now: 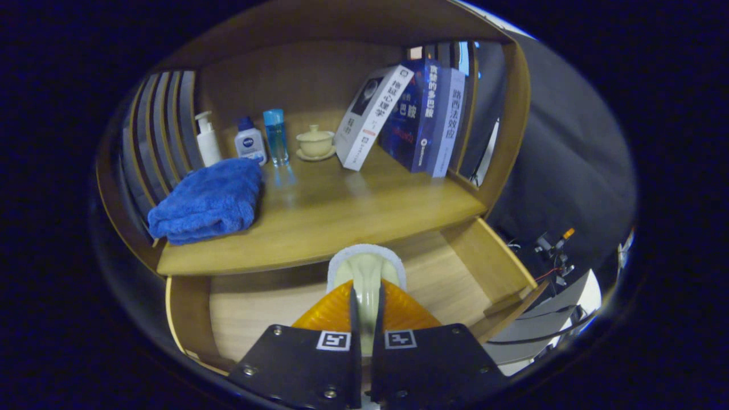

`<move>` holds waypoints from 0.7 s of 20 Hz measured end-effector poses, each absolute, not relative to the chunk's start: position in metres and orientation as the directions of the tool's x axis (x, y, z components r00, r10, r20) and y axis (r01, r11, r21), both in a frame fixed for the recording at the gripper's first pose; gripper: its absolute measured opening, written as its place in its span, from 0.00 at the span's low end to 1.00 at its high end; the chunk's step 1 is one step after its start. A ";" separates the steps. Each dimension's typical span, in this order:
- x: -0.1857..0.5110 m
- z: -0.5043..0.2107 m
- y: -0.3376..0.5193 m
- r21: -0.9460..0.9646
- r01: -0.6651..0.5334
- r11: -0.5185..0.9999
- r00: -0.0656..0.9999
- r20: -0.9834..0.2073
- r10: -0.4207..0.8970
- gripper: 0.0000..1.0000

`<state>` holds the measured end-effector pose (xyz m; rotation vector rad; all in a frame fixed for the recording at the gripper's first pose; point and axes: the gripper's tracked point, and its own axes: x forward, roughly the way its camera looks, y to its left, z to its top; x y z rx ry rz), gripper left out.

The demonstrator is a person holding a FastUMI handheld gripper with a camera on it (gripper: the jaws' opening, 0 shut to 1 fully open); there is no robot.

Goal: Pull open the drawer, take out the items inside it, and place them on the countertop above the cabinet.

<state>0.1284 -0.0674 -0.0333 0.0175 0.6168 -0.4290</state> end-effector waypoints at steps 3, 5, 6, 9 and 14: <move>0.141 0.001 -0.063 -0.092 0.384 0.919 0.797 -0.469 -0.380 0.08; 0.159 0.014 -0.058 -0.056 0.372 0.927 0.832 -0.424 -0.359 0.07; 0.167 0.018 -0.058 -0.051 0.365 0.930 0.842 -0.409 -0.353 0.07; 0.197 0.015 -0.052 -0.036 0.308 0.951 0.875 -0.382 -0.298 0.08; 0.239 0.004 -0.048 -0.054 0.237 0.970 0.897 -0.371 -0.239 0.08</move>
